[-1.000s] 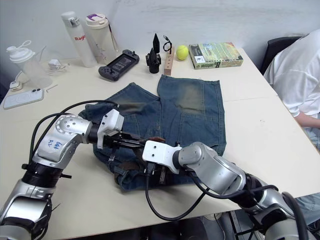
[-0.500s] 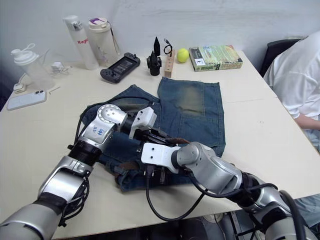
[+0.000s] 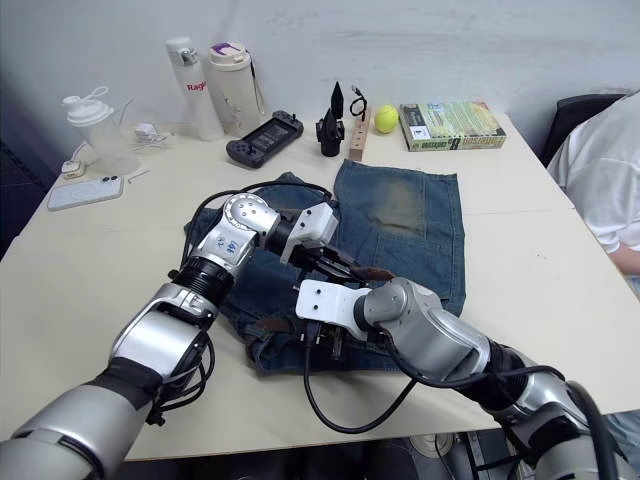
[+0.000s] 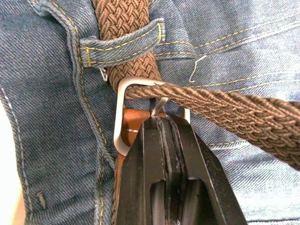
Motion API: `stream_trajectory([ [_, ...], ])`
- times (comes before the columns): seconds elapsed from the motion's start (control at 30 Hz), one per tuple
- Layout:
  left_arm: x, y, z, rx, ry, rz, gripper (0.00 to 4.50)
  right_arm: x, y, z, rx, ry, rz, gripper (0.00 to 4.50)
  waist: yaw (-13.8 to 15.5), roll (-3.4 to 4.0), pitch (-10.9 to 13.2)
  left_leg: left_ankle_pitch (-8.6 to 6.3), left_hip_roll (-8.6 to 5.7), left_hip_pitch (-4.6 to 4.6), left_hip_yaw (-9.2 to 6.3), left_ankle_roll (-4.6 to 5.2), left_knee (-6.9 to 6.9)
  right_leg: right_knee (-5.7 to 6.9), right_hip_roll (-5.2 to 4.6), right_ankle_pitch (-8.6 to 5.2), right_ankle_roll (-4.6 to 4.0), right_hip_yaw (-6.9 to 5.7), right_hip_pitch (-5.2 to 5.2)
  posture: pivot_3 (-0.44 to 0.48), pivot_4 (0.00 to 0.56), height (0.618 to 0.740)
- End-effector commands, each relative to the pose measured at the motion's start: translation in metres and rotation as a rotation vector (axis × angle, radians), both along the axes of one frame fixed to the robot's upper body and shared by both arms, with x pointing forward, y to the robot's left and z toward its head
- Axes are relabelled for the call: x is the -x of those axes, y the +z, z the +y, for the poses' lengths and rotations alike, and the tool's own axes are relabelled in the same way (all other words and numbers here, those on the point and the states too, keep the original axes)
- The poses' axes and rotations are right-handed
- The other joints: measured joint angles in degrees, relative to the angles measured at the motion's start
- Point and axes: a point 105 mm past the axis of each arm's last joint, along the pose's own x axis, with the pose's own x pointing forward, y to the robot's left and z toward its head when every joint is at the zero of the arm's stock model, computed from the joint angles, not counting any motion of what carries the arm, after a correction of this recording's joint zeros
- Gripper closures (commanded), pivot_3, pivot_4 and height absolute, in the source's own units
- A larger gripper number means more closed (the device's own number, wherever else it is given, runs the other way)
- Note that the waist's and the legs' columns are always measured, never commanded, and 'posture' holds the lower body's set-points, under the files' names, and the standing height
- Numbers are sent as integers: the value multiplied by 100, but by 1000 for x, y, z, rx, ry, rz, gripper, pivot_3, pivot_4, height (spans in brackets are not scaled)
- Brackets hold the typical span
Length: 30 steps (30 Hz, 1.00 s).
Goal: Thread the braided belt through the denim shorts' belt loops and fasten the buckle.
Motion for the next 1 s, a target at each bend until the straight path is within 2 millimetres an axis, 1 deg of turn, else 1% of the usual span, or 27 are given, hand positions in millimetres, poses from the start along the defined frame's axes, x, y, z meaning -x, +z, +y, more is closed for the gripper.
stream_trajectory([
  [0.03,-2,32,-22,98,-1,-96,4321,29,-57,1,109,32,206,4472,-10,-4,-3,0,0,-5,1,0,0,0,0,0,0,1,1,0,150,717],
  [0.1,-8,32,-12,109,42,-91,4321,29,-57,1,110,28,208,4472,-35,-3,0,1,0,-13,3,1,-4,2,1,0,-1,2,3,0,150,717],
  [0.23,-12,30,5,122,99,-79,4321,29,-58,4,110,24,203,4472,-171,9,9,3,6,-27,3,-1,-10,5,12,-2,-5,-1,-11,0,150,717],
  [0.33,-13,33,10,145,125,-68,4321,28,-60,8,106,24,207,4472,-232,3,17,5,9,-27,5,-4,-15,6,20,-4,-9,-6,-13,0,150,717],
  [0.43,-14,36,9,155,139,-68,4321,26,-66,15,105,31,213,4472,-283,3,17,6,10,-26,3,-6,-15,7,21,-5,-10,-8,-11,0,150,717],
  [0.53,-18,41,5,163,153,-76,4321,24,-74,20,108,34,218,4472,-302,3,17,6,11,-21,3,-6,-16,9,22,-5,-11,-6,-8,0,150,717],
  [0.63,-19,47,-3,172,145,-87,4321,21,-84,24,111,37,223,4472,-312,3,15,7,14,-12,6,-10,-21,11,24,-6,-12,-5,-6,0,150,717],
  [0.77,-13,55,-22,182,85,-109,4321,19,-92,27,111,48,226,4472,-306,4,11,10,15,0,9,-18,-28,18,25,-8,-16,-4,-4,0,150,717],
  [0.9,-7,63,-37,197,34,-125,4321,18,-96,30,109,57,228,4472,-311,23,-3,10,15,6,14,-20,-35,18,24,-9,-18,-1,-4,0,150,717],
  [1.0,-2,67,-46,209,5,-127,4321,27,-103,23,110,62,233,4472,-299,26,-9,16,15,10,14,-29,-48,18,24,-12,-24,-2,-6,0,150,717],
])
